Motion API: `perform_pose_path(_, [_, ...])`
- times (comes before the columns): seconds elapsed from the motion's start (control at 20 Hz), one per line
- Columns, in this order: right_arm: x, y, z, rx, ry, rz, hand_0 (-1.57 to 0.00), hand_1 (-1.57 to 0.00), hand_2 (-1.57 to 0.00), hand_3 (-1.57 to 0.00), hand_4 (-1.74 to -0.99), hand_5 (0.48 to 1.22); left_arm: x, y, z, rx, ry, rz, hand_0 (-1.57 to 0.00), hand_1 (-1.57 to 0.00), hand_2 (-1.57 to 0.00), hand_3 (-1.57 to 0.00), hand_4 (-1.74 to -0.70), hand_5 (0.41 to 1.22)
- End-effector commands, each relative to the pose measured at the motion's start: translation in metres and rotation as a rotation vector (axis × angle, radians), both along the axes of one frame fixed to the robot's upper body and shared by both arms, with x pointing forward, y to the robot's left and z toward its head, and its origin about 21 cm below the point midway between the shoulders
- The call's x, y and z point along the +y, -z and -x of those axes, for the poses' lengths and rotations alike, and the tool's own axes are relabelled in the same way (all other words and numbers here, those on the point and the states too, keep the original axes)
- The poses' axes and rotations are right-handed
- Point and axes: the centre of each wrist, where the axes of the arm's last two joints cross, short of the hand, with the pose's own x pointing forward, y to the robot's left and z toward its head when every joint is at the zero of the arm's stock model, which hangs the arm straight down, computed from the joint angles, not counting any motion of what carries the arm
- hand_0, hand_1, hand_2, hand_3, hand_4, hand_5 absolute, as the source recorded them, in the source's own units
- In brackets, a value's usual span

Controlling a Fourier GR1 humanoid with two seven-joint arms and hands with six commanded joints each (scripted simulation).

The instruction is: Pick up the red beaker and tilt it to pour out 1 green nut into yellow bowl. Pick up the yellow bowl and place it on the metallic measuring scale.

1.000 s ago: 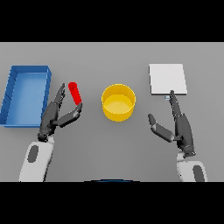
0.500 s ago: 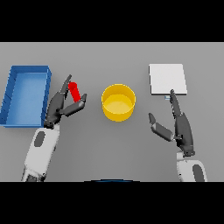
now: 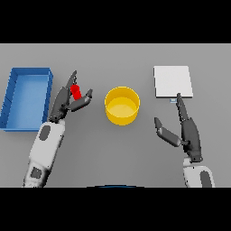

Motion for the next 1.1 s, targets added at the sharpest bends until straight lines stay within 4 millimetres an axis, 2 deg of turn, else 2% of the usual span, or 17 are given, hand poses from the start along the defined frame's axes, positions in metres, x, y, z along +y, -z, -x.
perform_pose_path(0.0, [-0.001, -0.001, 0.0, 0.002, 0.001, -0.007, 0.0, 0.0, 0.0, 0.0, -1.263, 0.64, -0.002, 0.003, -0.002, -0.002, -0.003, 0.008, 0.0, 0.0, 0.0, 0.0, -1.34, 0.698])
perform_pose_path(0.05, [0.0, -0.001, -0.001, 0.005, 0.0, -0.007, 0.0, 0.0, 0.0, 0.0, -1.261, 0.641, -0.004, 0.005, -0.002, -0.006, -0.008, 0.026, 0.0, 0.0, 0.0, 0.0, -1.35, 0.704])
perform_pose_path(0.1, [-0.001, 0.0, 0.0, 0.005, 0.002, 0.001, 0.0, 0.0, 0.0, 0.0, -1.259, 0.642, -0.006, 0.008, -0.003, -0.011, -0.017, 0.047, 0.0, -0.03, -0.07, -0.03, -1.38, 0.724])
perform_pose_path(0.15, [0.0, 0.001, 0.0, 0.007, 0.009, 0.001, 0.0, 0.0, 0.0, 0.0, -1.26, 0.642, -0.007, 0.007, -0.006, -0.011, -0.031, 0.06, -0.12, -0.15, -0.18, -0.12, -1.41, 0.75])
perform_pose_path(0.2, [-0.001, 0.001, 0.001, 0.001, 0.012, 0.002, 0.0, 0.0, 0.0, 0.0, -1.258, 0.644, -0.007, 0.007, -0.009, -0.008, -0.043, 0.078, -0.29, -0.33, -0.36, -0.29, -1.45, 0.783])
perform_pose_path(0.25, [-0.003, 0.0, -0.002, 0.007, 0.012, 0.007, 0.0, 0.0, 0.0, 0.0, -1.257, 0.645, -0.009, 0.007, -0.009, -0.006, -0.051, 0.076, -0.44, -0.48, -0.52, -0.55, -1.45, 0.871])
perform_pose_path(0.3, [-0.001, 0.002, -0.004, 0.017, 0.012, 0.005, 0.0, 0.0, 0.0, 0.0, -1.255, 0.644, -0.014, 0.008, -0.01, 0.002, -0.054, 0.059, -0.66, -0.7, -0.73, -0.72, -1.5, 0.941])
perform_pose_path(0.4, [0.0, -0.001, -0.006, -0.003, 0.009, 0.001, 0.0, 0.0, 0.0, 0.0, -1.254, 0.645, -0.014, 0.006, -0.01, -0.014, -0.047, 0.03, -0.99, -1.01, -1.03, -0.93, -1.57, 1.042])
perform_pose_path(0.45, [0.002, -0.003, -0.005, -0.005, 0.008, -0.004, 0.0, 0.0, 0.0, 0.0, -1.252, 0.644, -0.013, 0.002, -0.012, -0.013, -0.033, 0.015, -1.11, -1.12, -1.14, -0.97, -1.6, 1.078])
perform_pose_path(0.5, [-0.002, 0.0, -0.005, 0.01, 0.017, 0.001, 0.0, 0.0, 0.0, 0.0, -1.25, 0.643, -0.017, 0.005, -0.01, -0.01, -0.02, 0.006, -1.2, -1.21, -1.23, -1.09, -1.57, 1.106])
perform_pose_path(0.65, [-0.002, -0.002, -0.003, 0.004, 0.016, -0.009, 0.0, 0.0, 0.0, 0.0, -1.257, 0.645, -0.021, 0.003, -0.009, 0.01, -0.015, 0.006, -1.38, -1.39, -1.4, -1.33, -1.51, 1.162])
perform_pose_path(0.8, [-0.001, 0.002, 0.002, 0.006, 0.012, -0.017, 0.0, 0.0, 0.0, 0.0, -1.26, 0.643, -0.019, 0.002, -0.008, -0.04, -0.047, 0.055, -1.47, -1.48, -1.48, -1.45, -1.62, 1.14])
perform_pose_path(1.05, [0.001, 0.0, 0.001, -0.01, 0.013, 0.007, 0.0, 0.0, 0.0, 0.0, -1.259, 0.649, -0.019, -0.023, -0.016, -0.112, -0.08, 0.082, -1.54, -1.54, -1.54, -1.53, -1.7, 1.114])
